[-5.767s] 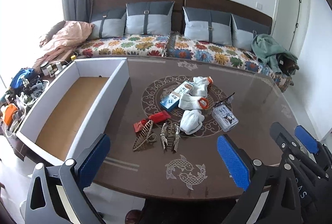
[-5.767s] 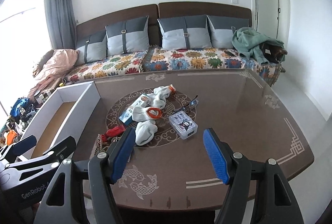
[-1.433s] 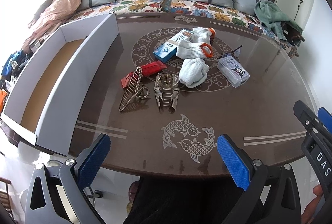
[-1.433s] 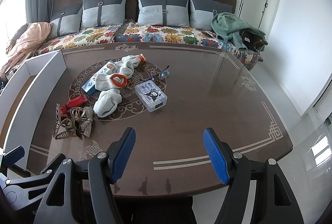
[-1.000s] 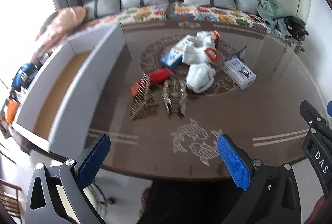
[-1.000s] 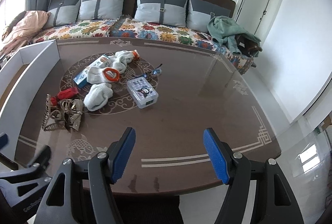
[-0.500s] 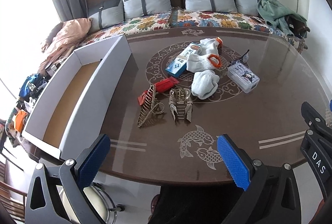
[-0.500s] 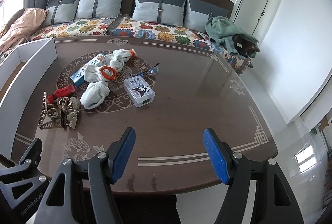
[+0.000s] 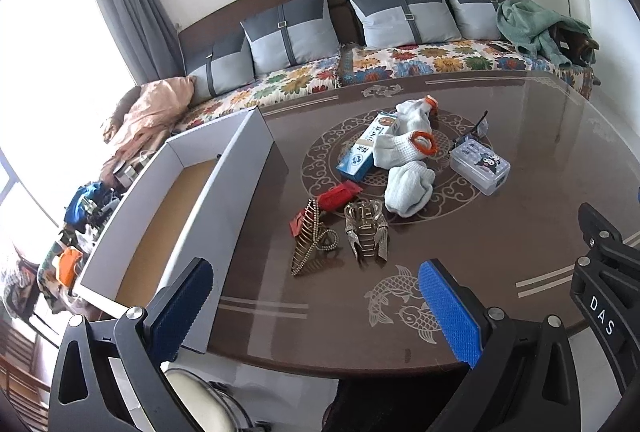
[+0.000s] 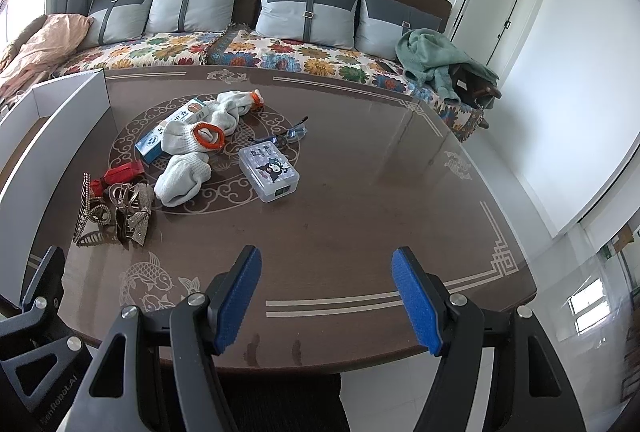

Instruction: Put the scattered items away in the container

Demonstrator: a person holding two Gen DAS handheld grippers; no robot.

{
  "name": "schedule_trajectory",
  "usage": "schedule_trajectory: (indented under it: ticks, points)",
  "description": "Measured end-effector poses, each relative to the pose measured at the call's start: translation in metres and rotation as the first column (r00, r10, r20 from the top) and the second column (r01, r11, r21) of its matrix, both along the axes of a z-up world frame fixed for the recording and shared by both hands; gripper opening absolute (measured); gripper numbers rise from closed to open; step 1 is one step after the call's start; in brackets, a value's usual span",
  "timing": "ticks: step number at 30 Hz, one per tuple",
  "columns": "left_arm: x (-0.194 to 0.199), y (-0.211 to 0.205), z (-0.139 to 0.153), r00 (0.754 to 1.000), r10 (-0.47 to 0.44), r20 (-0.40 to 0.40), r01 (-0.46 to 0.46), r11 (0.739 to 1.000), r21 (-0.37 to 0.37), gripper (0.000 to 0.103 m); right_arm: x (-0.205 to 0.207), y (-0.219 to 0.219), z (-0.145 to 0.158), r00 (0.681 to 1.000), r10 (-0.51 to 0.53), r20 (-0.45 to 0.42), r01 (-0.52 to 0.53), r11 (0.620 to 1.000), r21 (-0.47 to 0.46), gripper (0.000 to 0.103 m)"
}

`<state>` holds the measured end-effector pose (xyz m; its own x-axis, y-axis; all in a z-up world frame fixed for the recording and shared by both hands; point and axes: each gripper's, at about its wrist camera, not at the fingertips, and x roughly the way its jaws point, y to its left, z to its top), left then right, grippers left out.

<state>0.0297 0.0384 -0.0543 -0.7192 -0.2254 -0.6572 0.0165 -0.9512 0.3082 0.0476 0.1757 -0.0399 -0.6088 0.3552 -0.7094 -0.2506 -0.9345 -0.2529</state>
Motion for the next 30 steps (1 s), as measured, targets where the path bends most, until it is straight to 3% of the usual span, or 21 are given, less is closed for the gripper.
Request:
schedule_trajectory:
  ticks: [20,22,26,30]
  points:
    - [0.003,0.003,0.001,1.000,0.005,-0.030,-0.007,0.999,-0.045,0.103,0.001,0.001,-0.001,1.000,-0.004,-0.007,0.004,1.000,-0.017,0.069]
    - [-0.001,-0.001,-0.003,1.000,0.006,0.013,-0.006,1.000,-0.013,0.103,0.001,0.002,0.000,1.000,-0.004,-0.016,0.003,0.999,-0.038,0.069]
    - [-0.017,-0.017,-0.022,0.987,0.000,0.160,-0.020,0.992,0.127,0.103,0.002,0.004,0.001,1.000,-0.005,-0.031,0.003,0.997,-0.082,0.069]
    - [-0.023,-0.028,-0.040,0.972,0.010,0.234,-0.057,0.980,0.192,0.103,0.002,0.010,-0.002,1.000,-0.008,-0.027,0.003,0.987,-0.160,0.069]
